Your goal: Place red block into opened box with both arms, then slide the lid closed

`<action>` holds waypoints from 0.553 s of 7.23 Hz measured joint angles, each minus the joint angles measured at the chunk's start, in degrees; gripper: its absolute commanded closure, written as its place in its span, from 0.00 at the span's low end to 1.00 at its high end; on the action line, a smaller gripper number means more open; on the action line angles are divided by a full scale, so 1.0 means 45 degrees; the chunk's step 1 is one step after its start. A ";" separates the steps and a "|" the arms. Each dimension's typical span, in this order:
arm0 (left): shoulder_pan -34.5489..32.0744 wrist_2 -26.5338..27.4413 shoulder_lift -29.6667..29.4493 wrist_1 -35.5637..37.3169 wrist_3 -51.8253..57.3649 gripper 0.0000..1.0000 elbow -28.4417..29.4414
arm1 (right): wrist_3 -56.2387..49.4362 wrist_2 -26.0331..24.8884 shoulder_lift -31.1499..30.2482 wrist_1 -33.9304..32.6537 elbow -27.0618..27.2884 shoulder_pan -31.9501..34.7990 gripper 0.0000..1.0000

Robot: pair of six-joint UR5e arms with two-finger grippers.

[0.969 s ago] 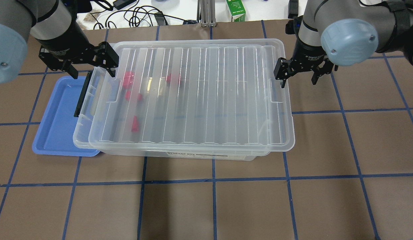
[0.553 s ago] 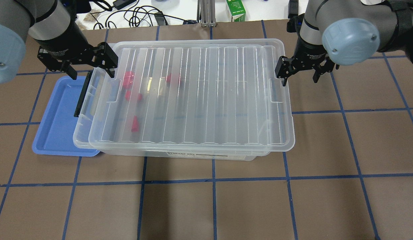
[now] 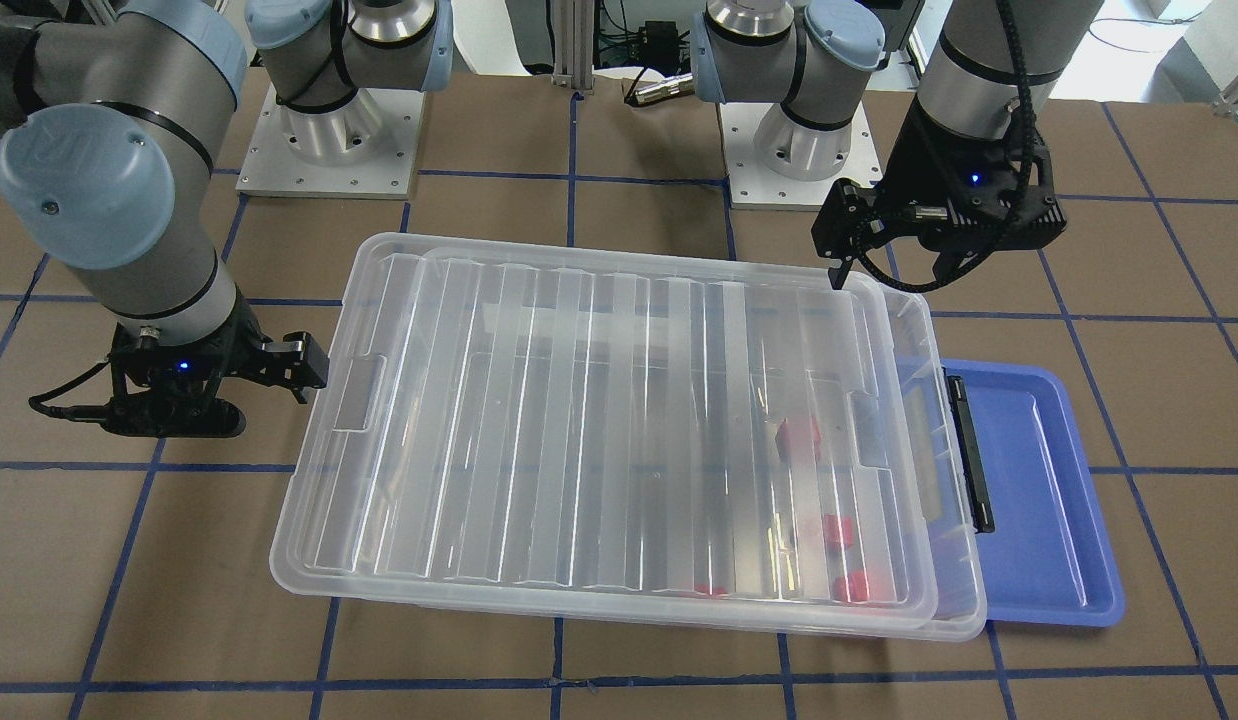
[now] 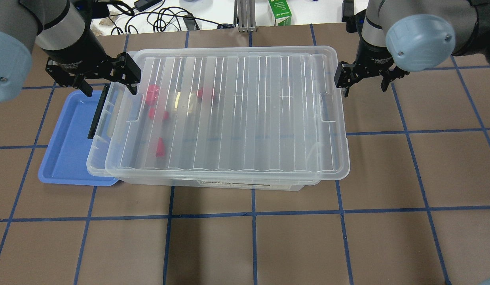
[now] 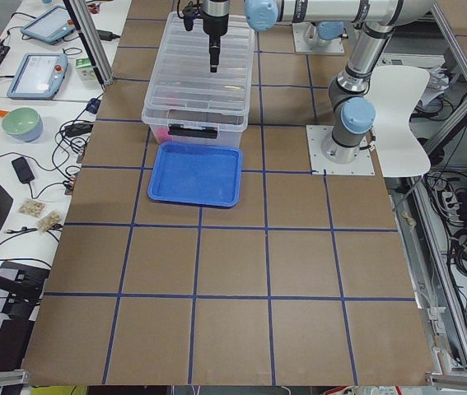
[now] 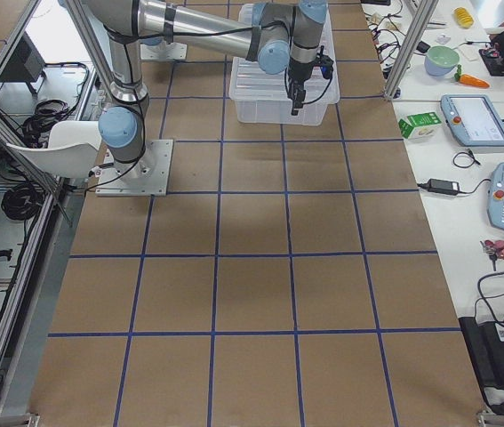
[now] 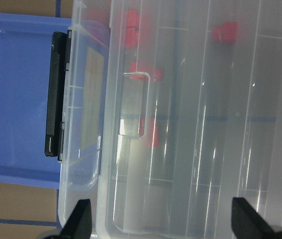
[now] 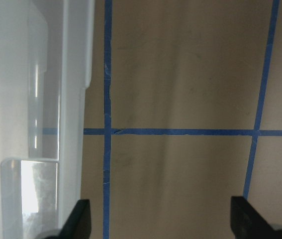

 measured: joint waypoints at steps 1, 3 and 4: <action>-0.0001 0.0000 0.0005 -0.0055 0.0000 0.00 -0.0002 | 0.0019 0.0011 -0.0030 0.0105 -0.0028 -0.0004 0.00; 0.0001 -0.0026 -0.0002 -0.0127 0.0000 0.00 0.0033 | 0.0409 0.0523 -0.0603 0.1111 -0.0308 -0.0004 0.00; 0.0009 -0.0040 -0.0008 -0.0136 -0.0003 0.00 0.0060 | 0.0990 0.0877 -0.1135 0.1781 -0.0416 0.0005 0.00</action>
